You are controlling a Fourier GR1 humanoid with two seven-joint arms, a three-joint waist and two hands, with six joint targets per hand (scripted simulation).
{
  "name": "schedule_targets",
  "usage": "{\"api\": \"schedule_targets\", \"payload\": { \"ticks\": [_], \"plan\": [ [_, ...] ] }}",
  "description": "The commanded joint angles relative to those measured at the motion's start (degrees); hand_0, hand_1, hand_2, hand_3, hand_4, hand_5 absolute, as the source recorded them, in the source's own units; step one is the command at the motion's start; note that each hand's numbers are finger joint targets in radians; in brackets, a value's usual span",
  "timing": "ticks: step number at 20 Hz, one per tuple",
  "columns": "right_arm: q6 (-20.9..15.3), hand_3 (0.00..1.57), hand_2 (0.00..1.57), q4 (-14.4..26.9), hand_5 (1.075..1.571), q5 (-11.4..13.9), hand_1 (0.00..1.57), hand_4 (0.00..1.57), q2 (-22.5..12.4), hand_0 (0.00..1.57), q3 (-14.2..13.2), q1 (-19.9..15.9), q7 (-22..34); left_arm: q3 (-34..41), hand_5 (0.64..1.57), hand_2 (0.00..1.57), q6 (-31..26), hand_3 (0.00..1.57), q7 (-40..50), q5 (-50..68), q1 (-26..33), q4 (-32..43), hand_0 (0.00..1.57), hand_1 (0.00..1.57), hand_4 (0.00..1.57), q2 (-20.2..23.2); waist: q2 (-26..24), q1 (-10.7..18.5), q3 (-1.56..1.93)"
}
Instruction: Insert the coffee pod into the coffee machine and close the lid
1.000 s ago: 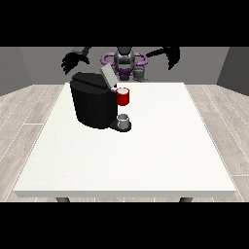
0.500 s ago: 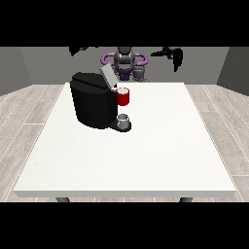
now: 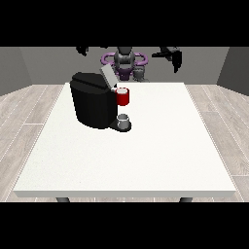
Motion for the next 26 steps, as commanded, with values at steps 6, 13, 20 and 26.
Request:
{"api": "schedule_targets", "payload": {
  "ticks": [6, 13, 20, 26],
  "plan": [
    [0.5, 0.0, 0.0, 2.0, 1.571, 0.9, 0.0, 0.0, 2.6, 0.0, 1.5, -3.7, 2.4, -2.8, 1.571, 0.0, 0.5, 0.0, 7.2, 5.6, 7.2, -12.4, 0.0, 0.0, 0.0, -1.2, 2.7, 0.5, 0.0],
    [2.4, 0.0, 0.0, 8.8, 1.571, -1.2, 0.0, 0.0, 1.7, 0.0, -1.7, -9.9, 0.9, -5.6, 1.571, 0.0, 2.7, 0.0, 7.0, 5.8, 9.2, -18.2, 0.0, 0.0, 0.0, -0.1, 8.3, 0.5, 0.0],
    [4.1, 0.0, 0.0, 14.1, 1.571, -0.5, 0.0, 0.0, 1.4, 0.0, -2.6, -13.9, -3.7, -5.1, 1.571, 0.0, 3.8, 0.0, 6.4, 8.5, 10.4, -22.4, 0.0, 0.0, 0.0, 2.5, 12.1, -1.1, -0.01],
    [2.8, 0.0, 0.0, 17.6, 1.571, 2.2, 0.0, 0.0, 1.4, 0.0, -2.0, -16.7, -4.4, -4.0, 1.571, 0.0, 1.3, 0.0, 10.3, 12.7, 11.6, -25.5, 0.0, 0.0, 0.0, 4.8, 12.3, 0.5, -0.01]
  ]
}}
